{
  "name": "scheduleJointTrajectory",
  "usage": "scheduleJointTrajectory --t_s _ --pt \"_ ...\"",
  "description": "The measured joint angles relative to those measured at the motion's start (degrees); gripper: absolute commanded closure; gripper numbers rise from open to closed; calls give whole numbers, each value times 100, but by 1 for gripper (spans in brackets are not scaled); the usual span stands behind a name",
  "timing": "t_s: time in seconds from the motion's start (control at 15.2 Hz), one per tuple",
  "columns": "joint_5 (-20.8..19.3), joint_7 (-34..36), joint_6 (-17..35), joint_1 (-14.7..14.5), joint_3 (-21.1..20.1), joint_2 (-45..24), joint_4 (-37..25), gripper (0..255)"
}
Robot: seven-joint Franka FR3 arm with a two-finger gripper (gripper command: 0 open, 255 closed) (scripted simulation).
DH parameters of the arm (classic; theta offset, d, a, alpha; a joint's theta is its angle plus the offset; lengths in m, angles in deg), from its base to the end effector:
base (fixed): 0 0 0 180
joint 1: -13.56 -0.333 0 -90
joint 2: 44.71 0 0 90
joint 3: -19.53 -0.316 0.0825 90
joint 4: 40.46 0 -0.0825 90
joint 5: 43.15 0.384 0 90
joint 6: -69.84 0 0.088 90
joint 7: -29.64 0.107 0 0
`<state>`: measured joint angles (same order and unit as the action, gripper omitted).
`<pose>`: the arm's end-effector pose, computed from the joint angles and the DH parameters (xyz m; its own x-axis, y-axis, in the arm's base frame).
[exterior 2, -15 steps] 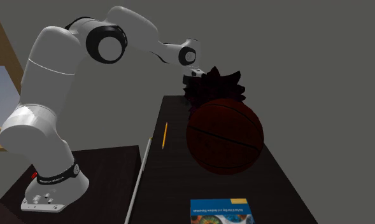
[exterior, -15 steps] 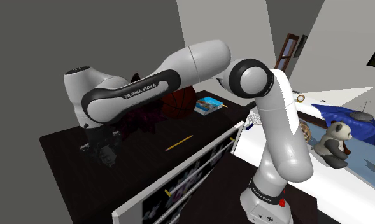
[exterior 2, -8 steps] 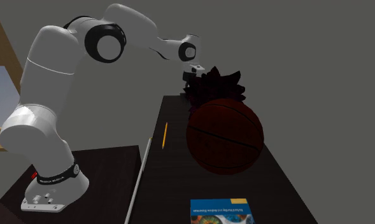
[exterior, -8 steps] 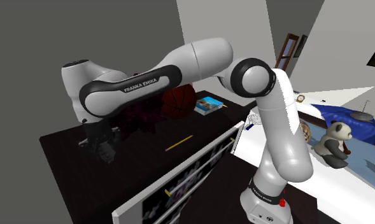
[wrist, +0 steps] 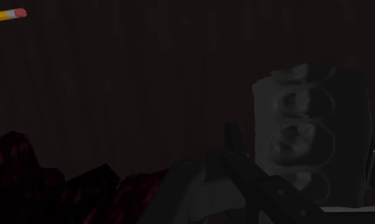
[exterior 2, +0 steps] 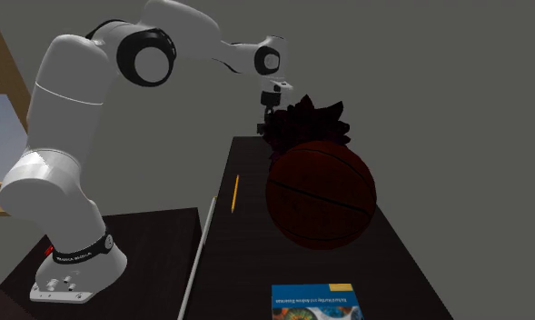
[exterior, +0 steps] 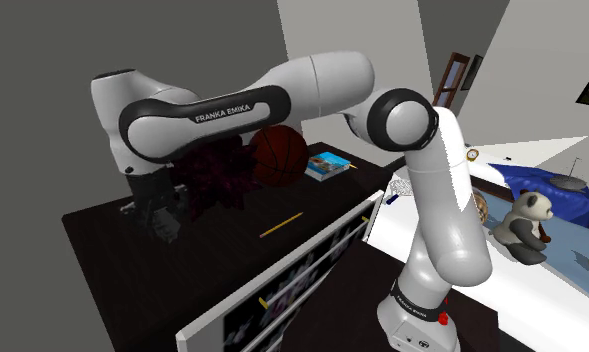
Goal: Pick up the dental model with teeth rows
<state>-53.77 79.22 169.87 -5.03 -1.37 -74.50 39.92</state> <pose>0.5649 0.3866 0.4075 0.9817 -0.1657 -0.0940 -0.1555 -0.9820 0.1069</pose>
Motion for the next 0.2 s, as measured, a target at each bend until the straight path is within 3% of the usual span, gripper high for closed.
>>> scheduleJointTrajectory --t_s 0.2 --pt "24 -4 -163 -7 -15 66 -101 255"
